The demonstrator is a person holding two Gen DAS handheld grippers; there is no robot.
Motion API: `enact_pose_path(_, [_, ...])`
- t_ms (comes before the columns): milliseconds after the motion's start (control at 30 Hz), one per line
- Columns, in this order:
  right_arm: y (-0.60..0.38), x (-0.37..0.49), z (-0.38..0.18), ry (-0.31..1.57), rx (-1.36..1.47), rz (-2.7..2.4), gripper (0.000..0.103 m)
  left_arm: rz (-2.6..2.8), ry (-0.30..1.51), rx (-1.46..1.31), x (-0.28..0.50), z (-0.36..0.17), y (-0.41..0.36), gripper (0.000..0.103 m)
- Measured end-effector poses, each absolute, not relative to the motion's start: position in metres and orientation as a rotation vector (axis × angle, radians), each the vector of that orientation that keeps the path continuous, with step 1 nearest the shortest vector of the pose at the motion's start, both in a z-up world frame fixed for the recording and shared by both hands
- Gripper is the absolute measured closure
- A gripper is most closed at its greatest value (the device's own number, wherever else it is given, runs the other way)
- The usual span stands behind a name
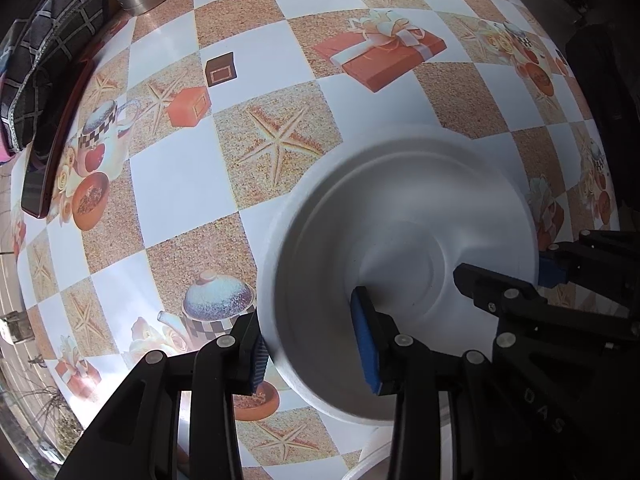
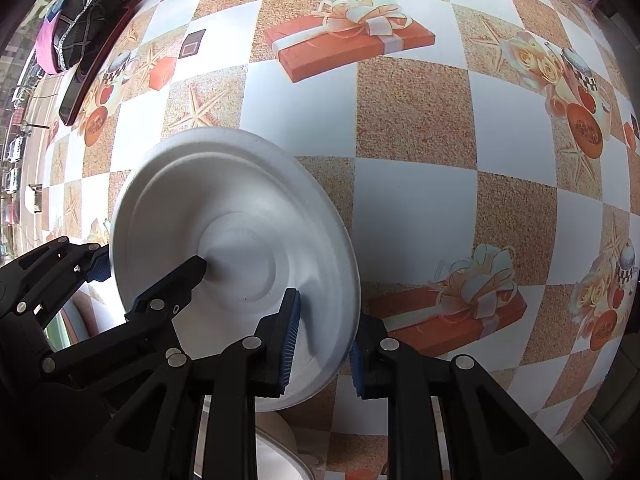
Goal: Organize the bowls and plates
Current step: 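Carry the third bowl with both grippers and lower it onto the bowl stack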
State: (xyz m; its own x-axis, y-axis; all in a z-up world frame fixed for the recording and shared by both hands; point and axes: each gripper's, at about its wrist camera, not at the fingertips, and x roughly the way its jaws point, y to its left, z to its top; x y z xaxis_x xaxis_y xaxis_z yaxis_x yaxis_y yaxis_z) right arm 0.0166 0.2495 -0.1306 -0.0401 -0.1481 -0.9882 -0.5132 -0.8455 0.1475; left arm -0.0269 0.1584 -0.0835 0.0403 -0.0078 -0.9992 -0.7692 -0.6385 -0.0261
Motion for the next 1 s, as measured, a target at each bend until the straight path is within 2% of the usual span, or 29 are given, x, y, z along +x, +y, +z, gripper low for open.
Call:
enact_pose_path(433, [0.253,0.014,-0.125,0.74,-1.995,1.92,0.08,1.633,0.791,-1.737,-0.031,-0.078,0.161,0.063])
enact_pose_path(733, [0.246,0.012,-0.08,0.709,-1.974,2.0,0.079,1.691,0.814,-1.639,-0.035,-0.029,0.158,0.063])
enact_pose_path(1000, [0.23,0.042,-0.055,0.683,-2.01,2.023,0.078,1.64,0.881,-1.534,0.005,0.005,0.138,0.063])
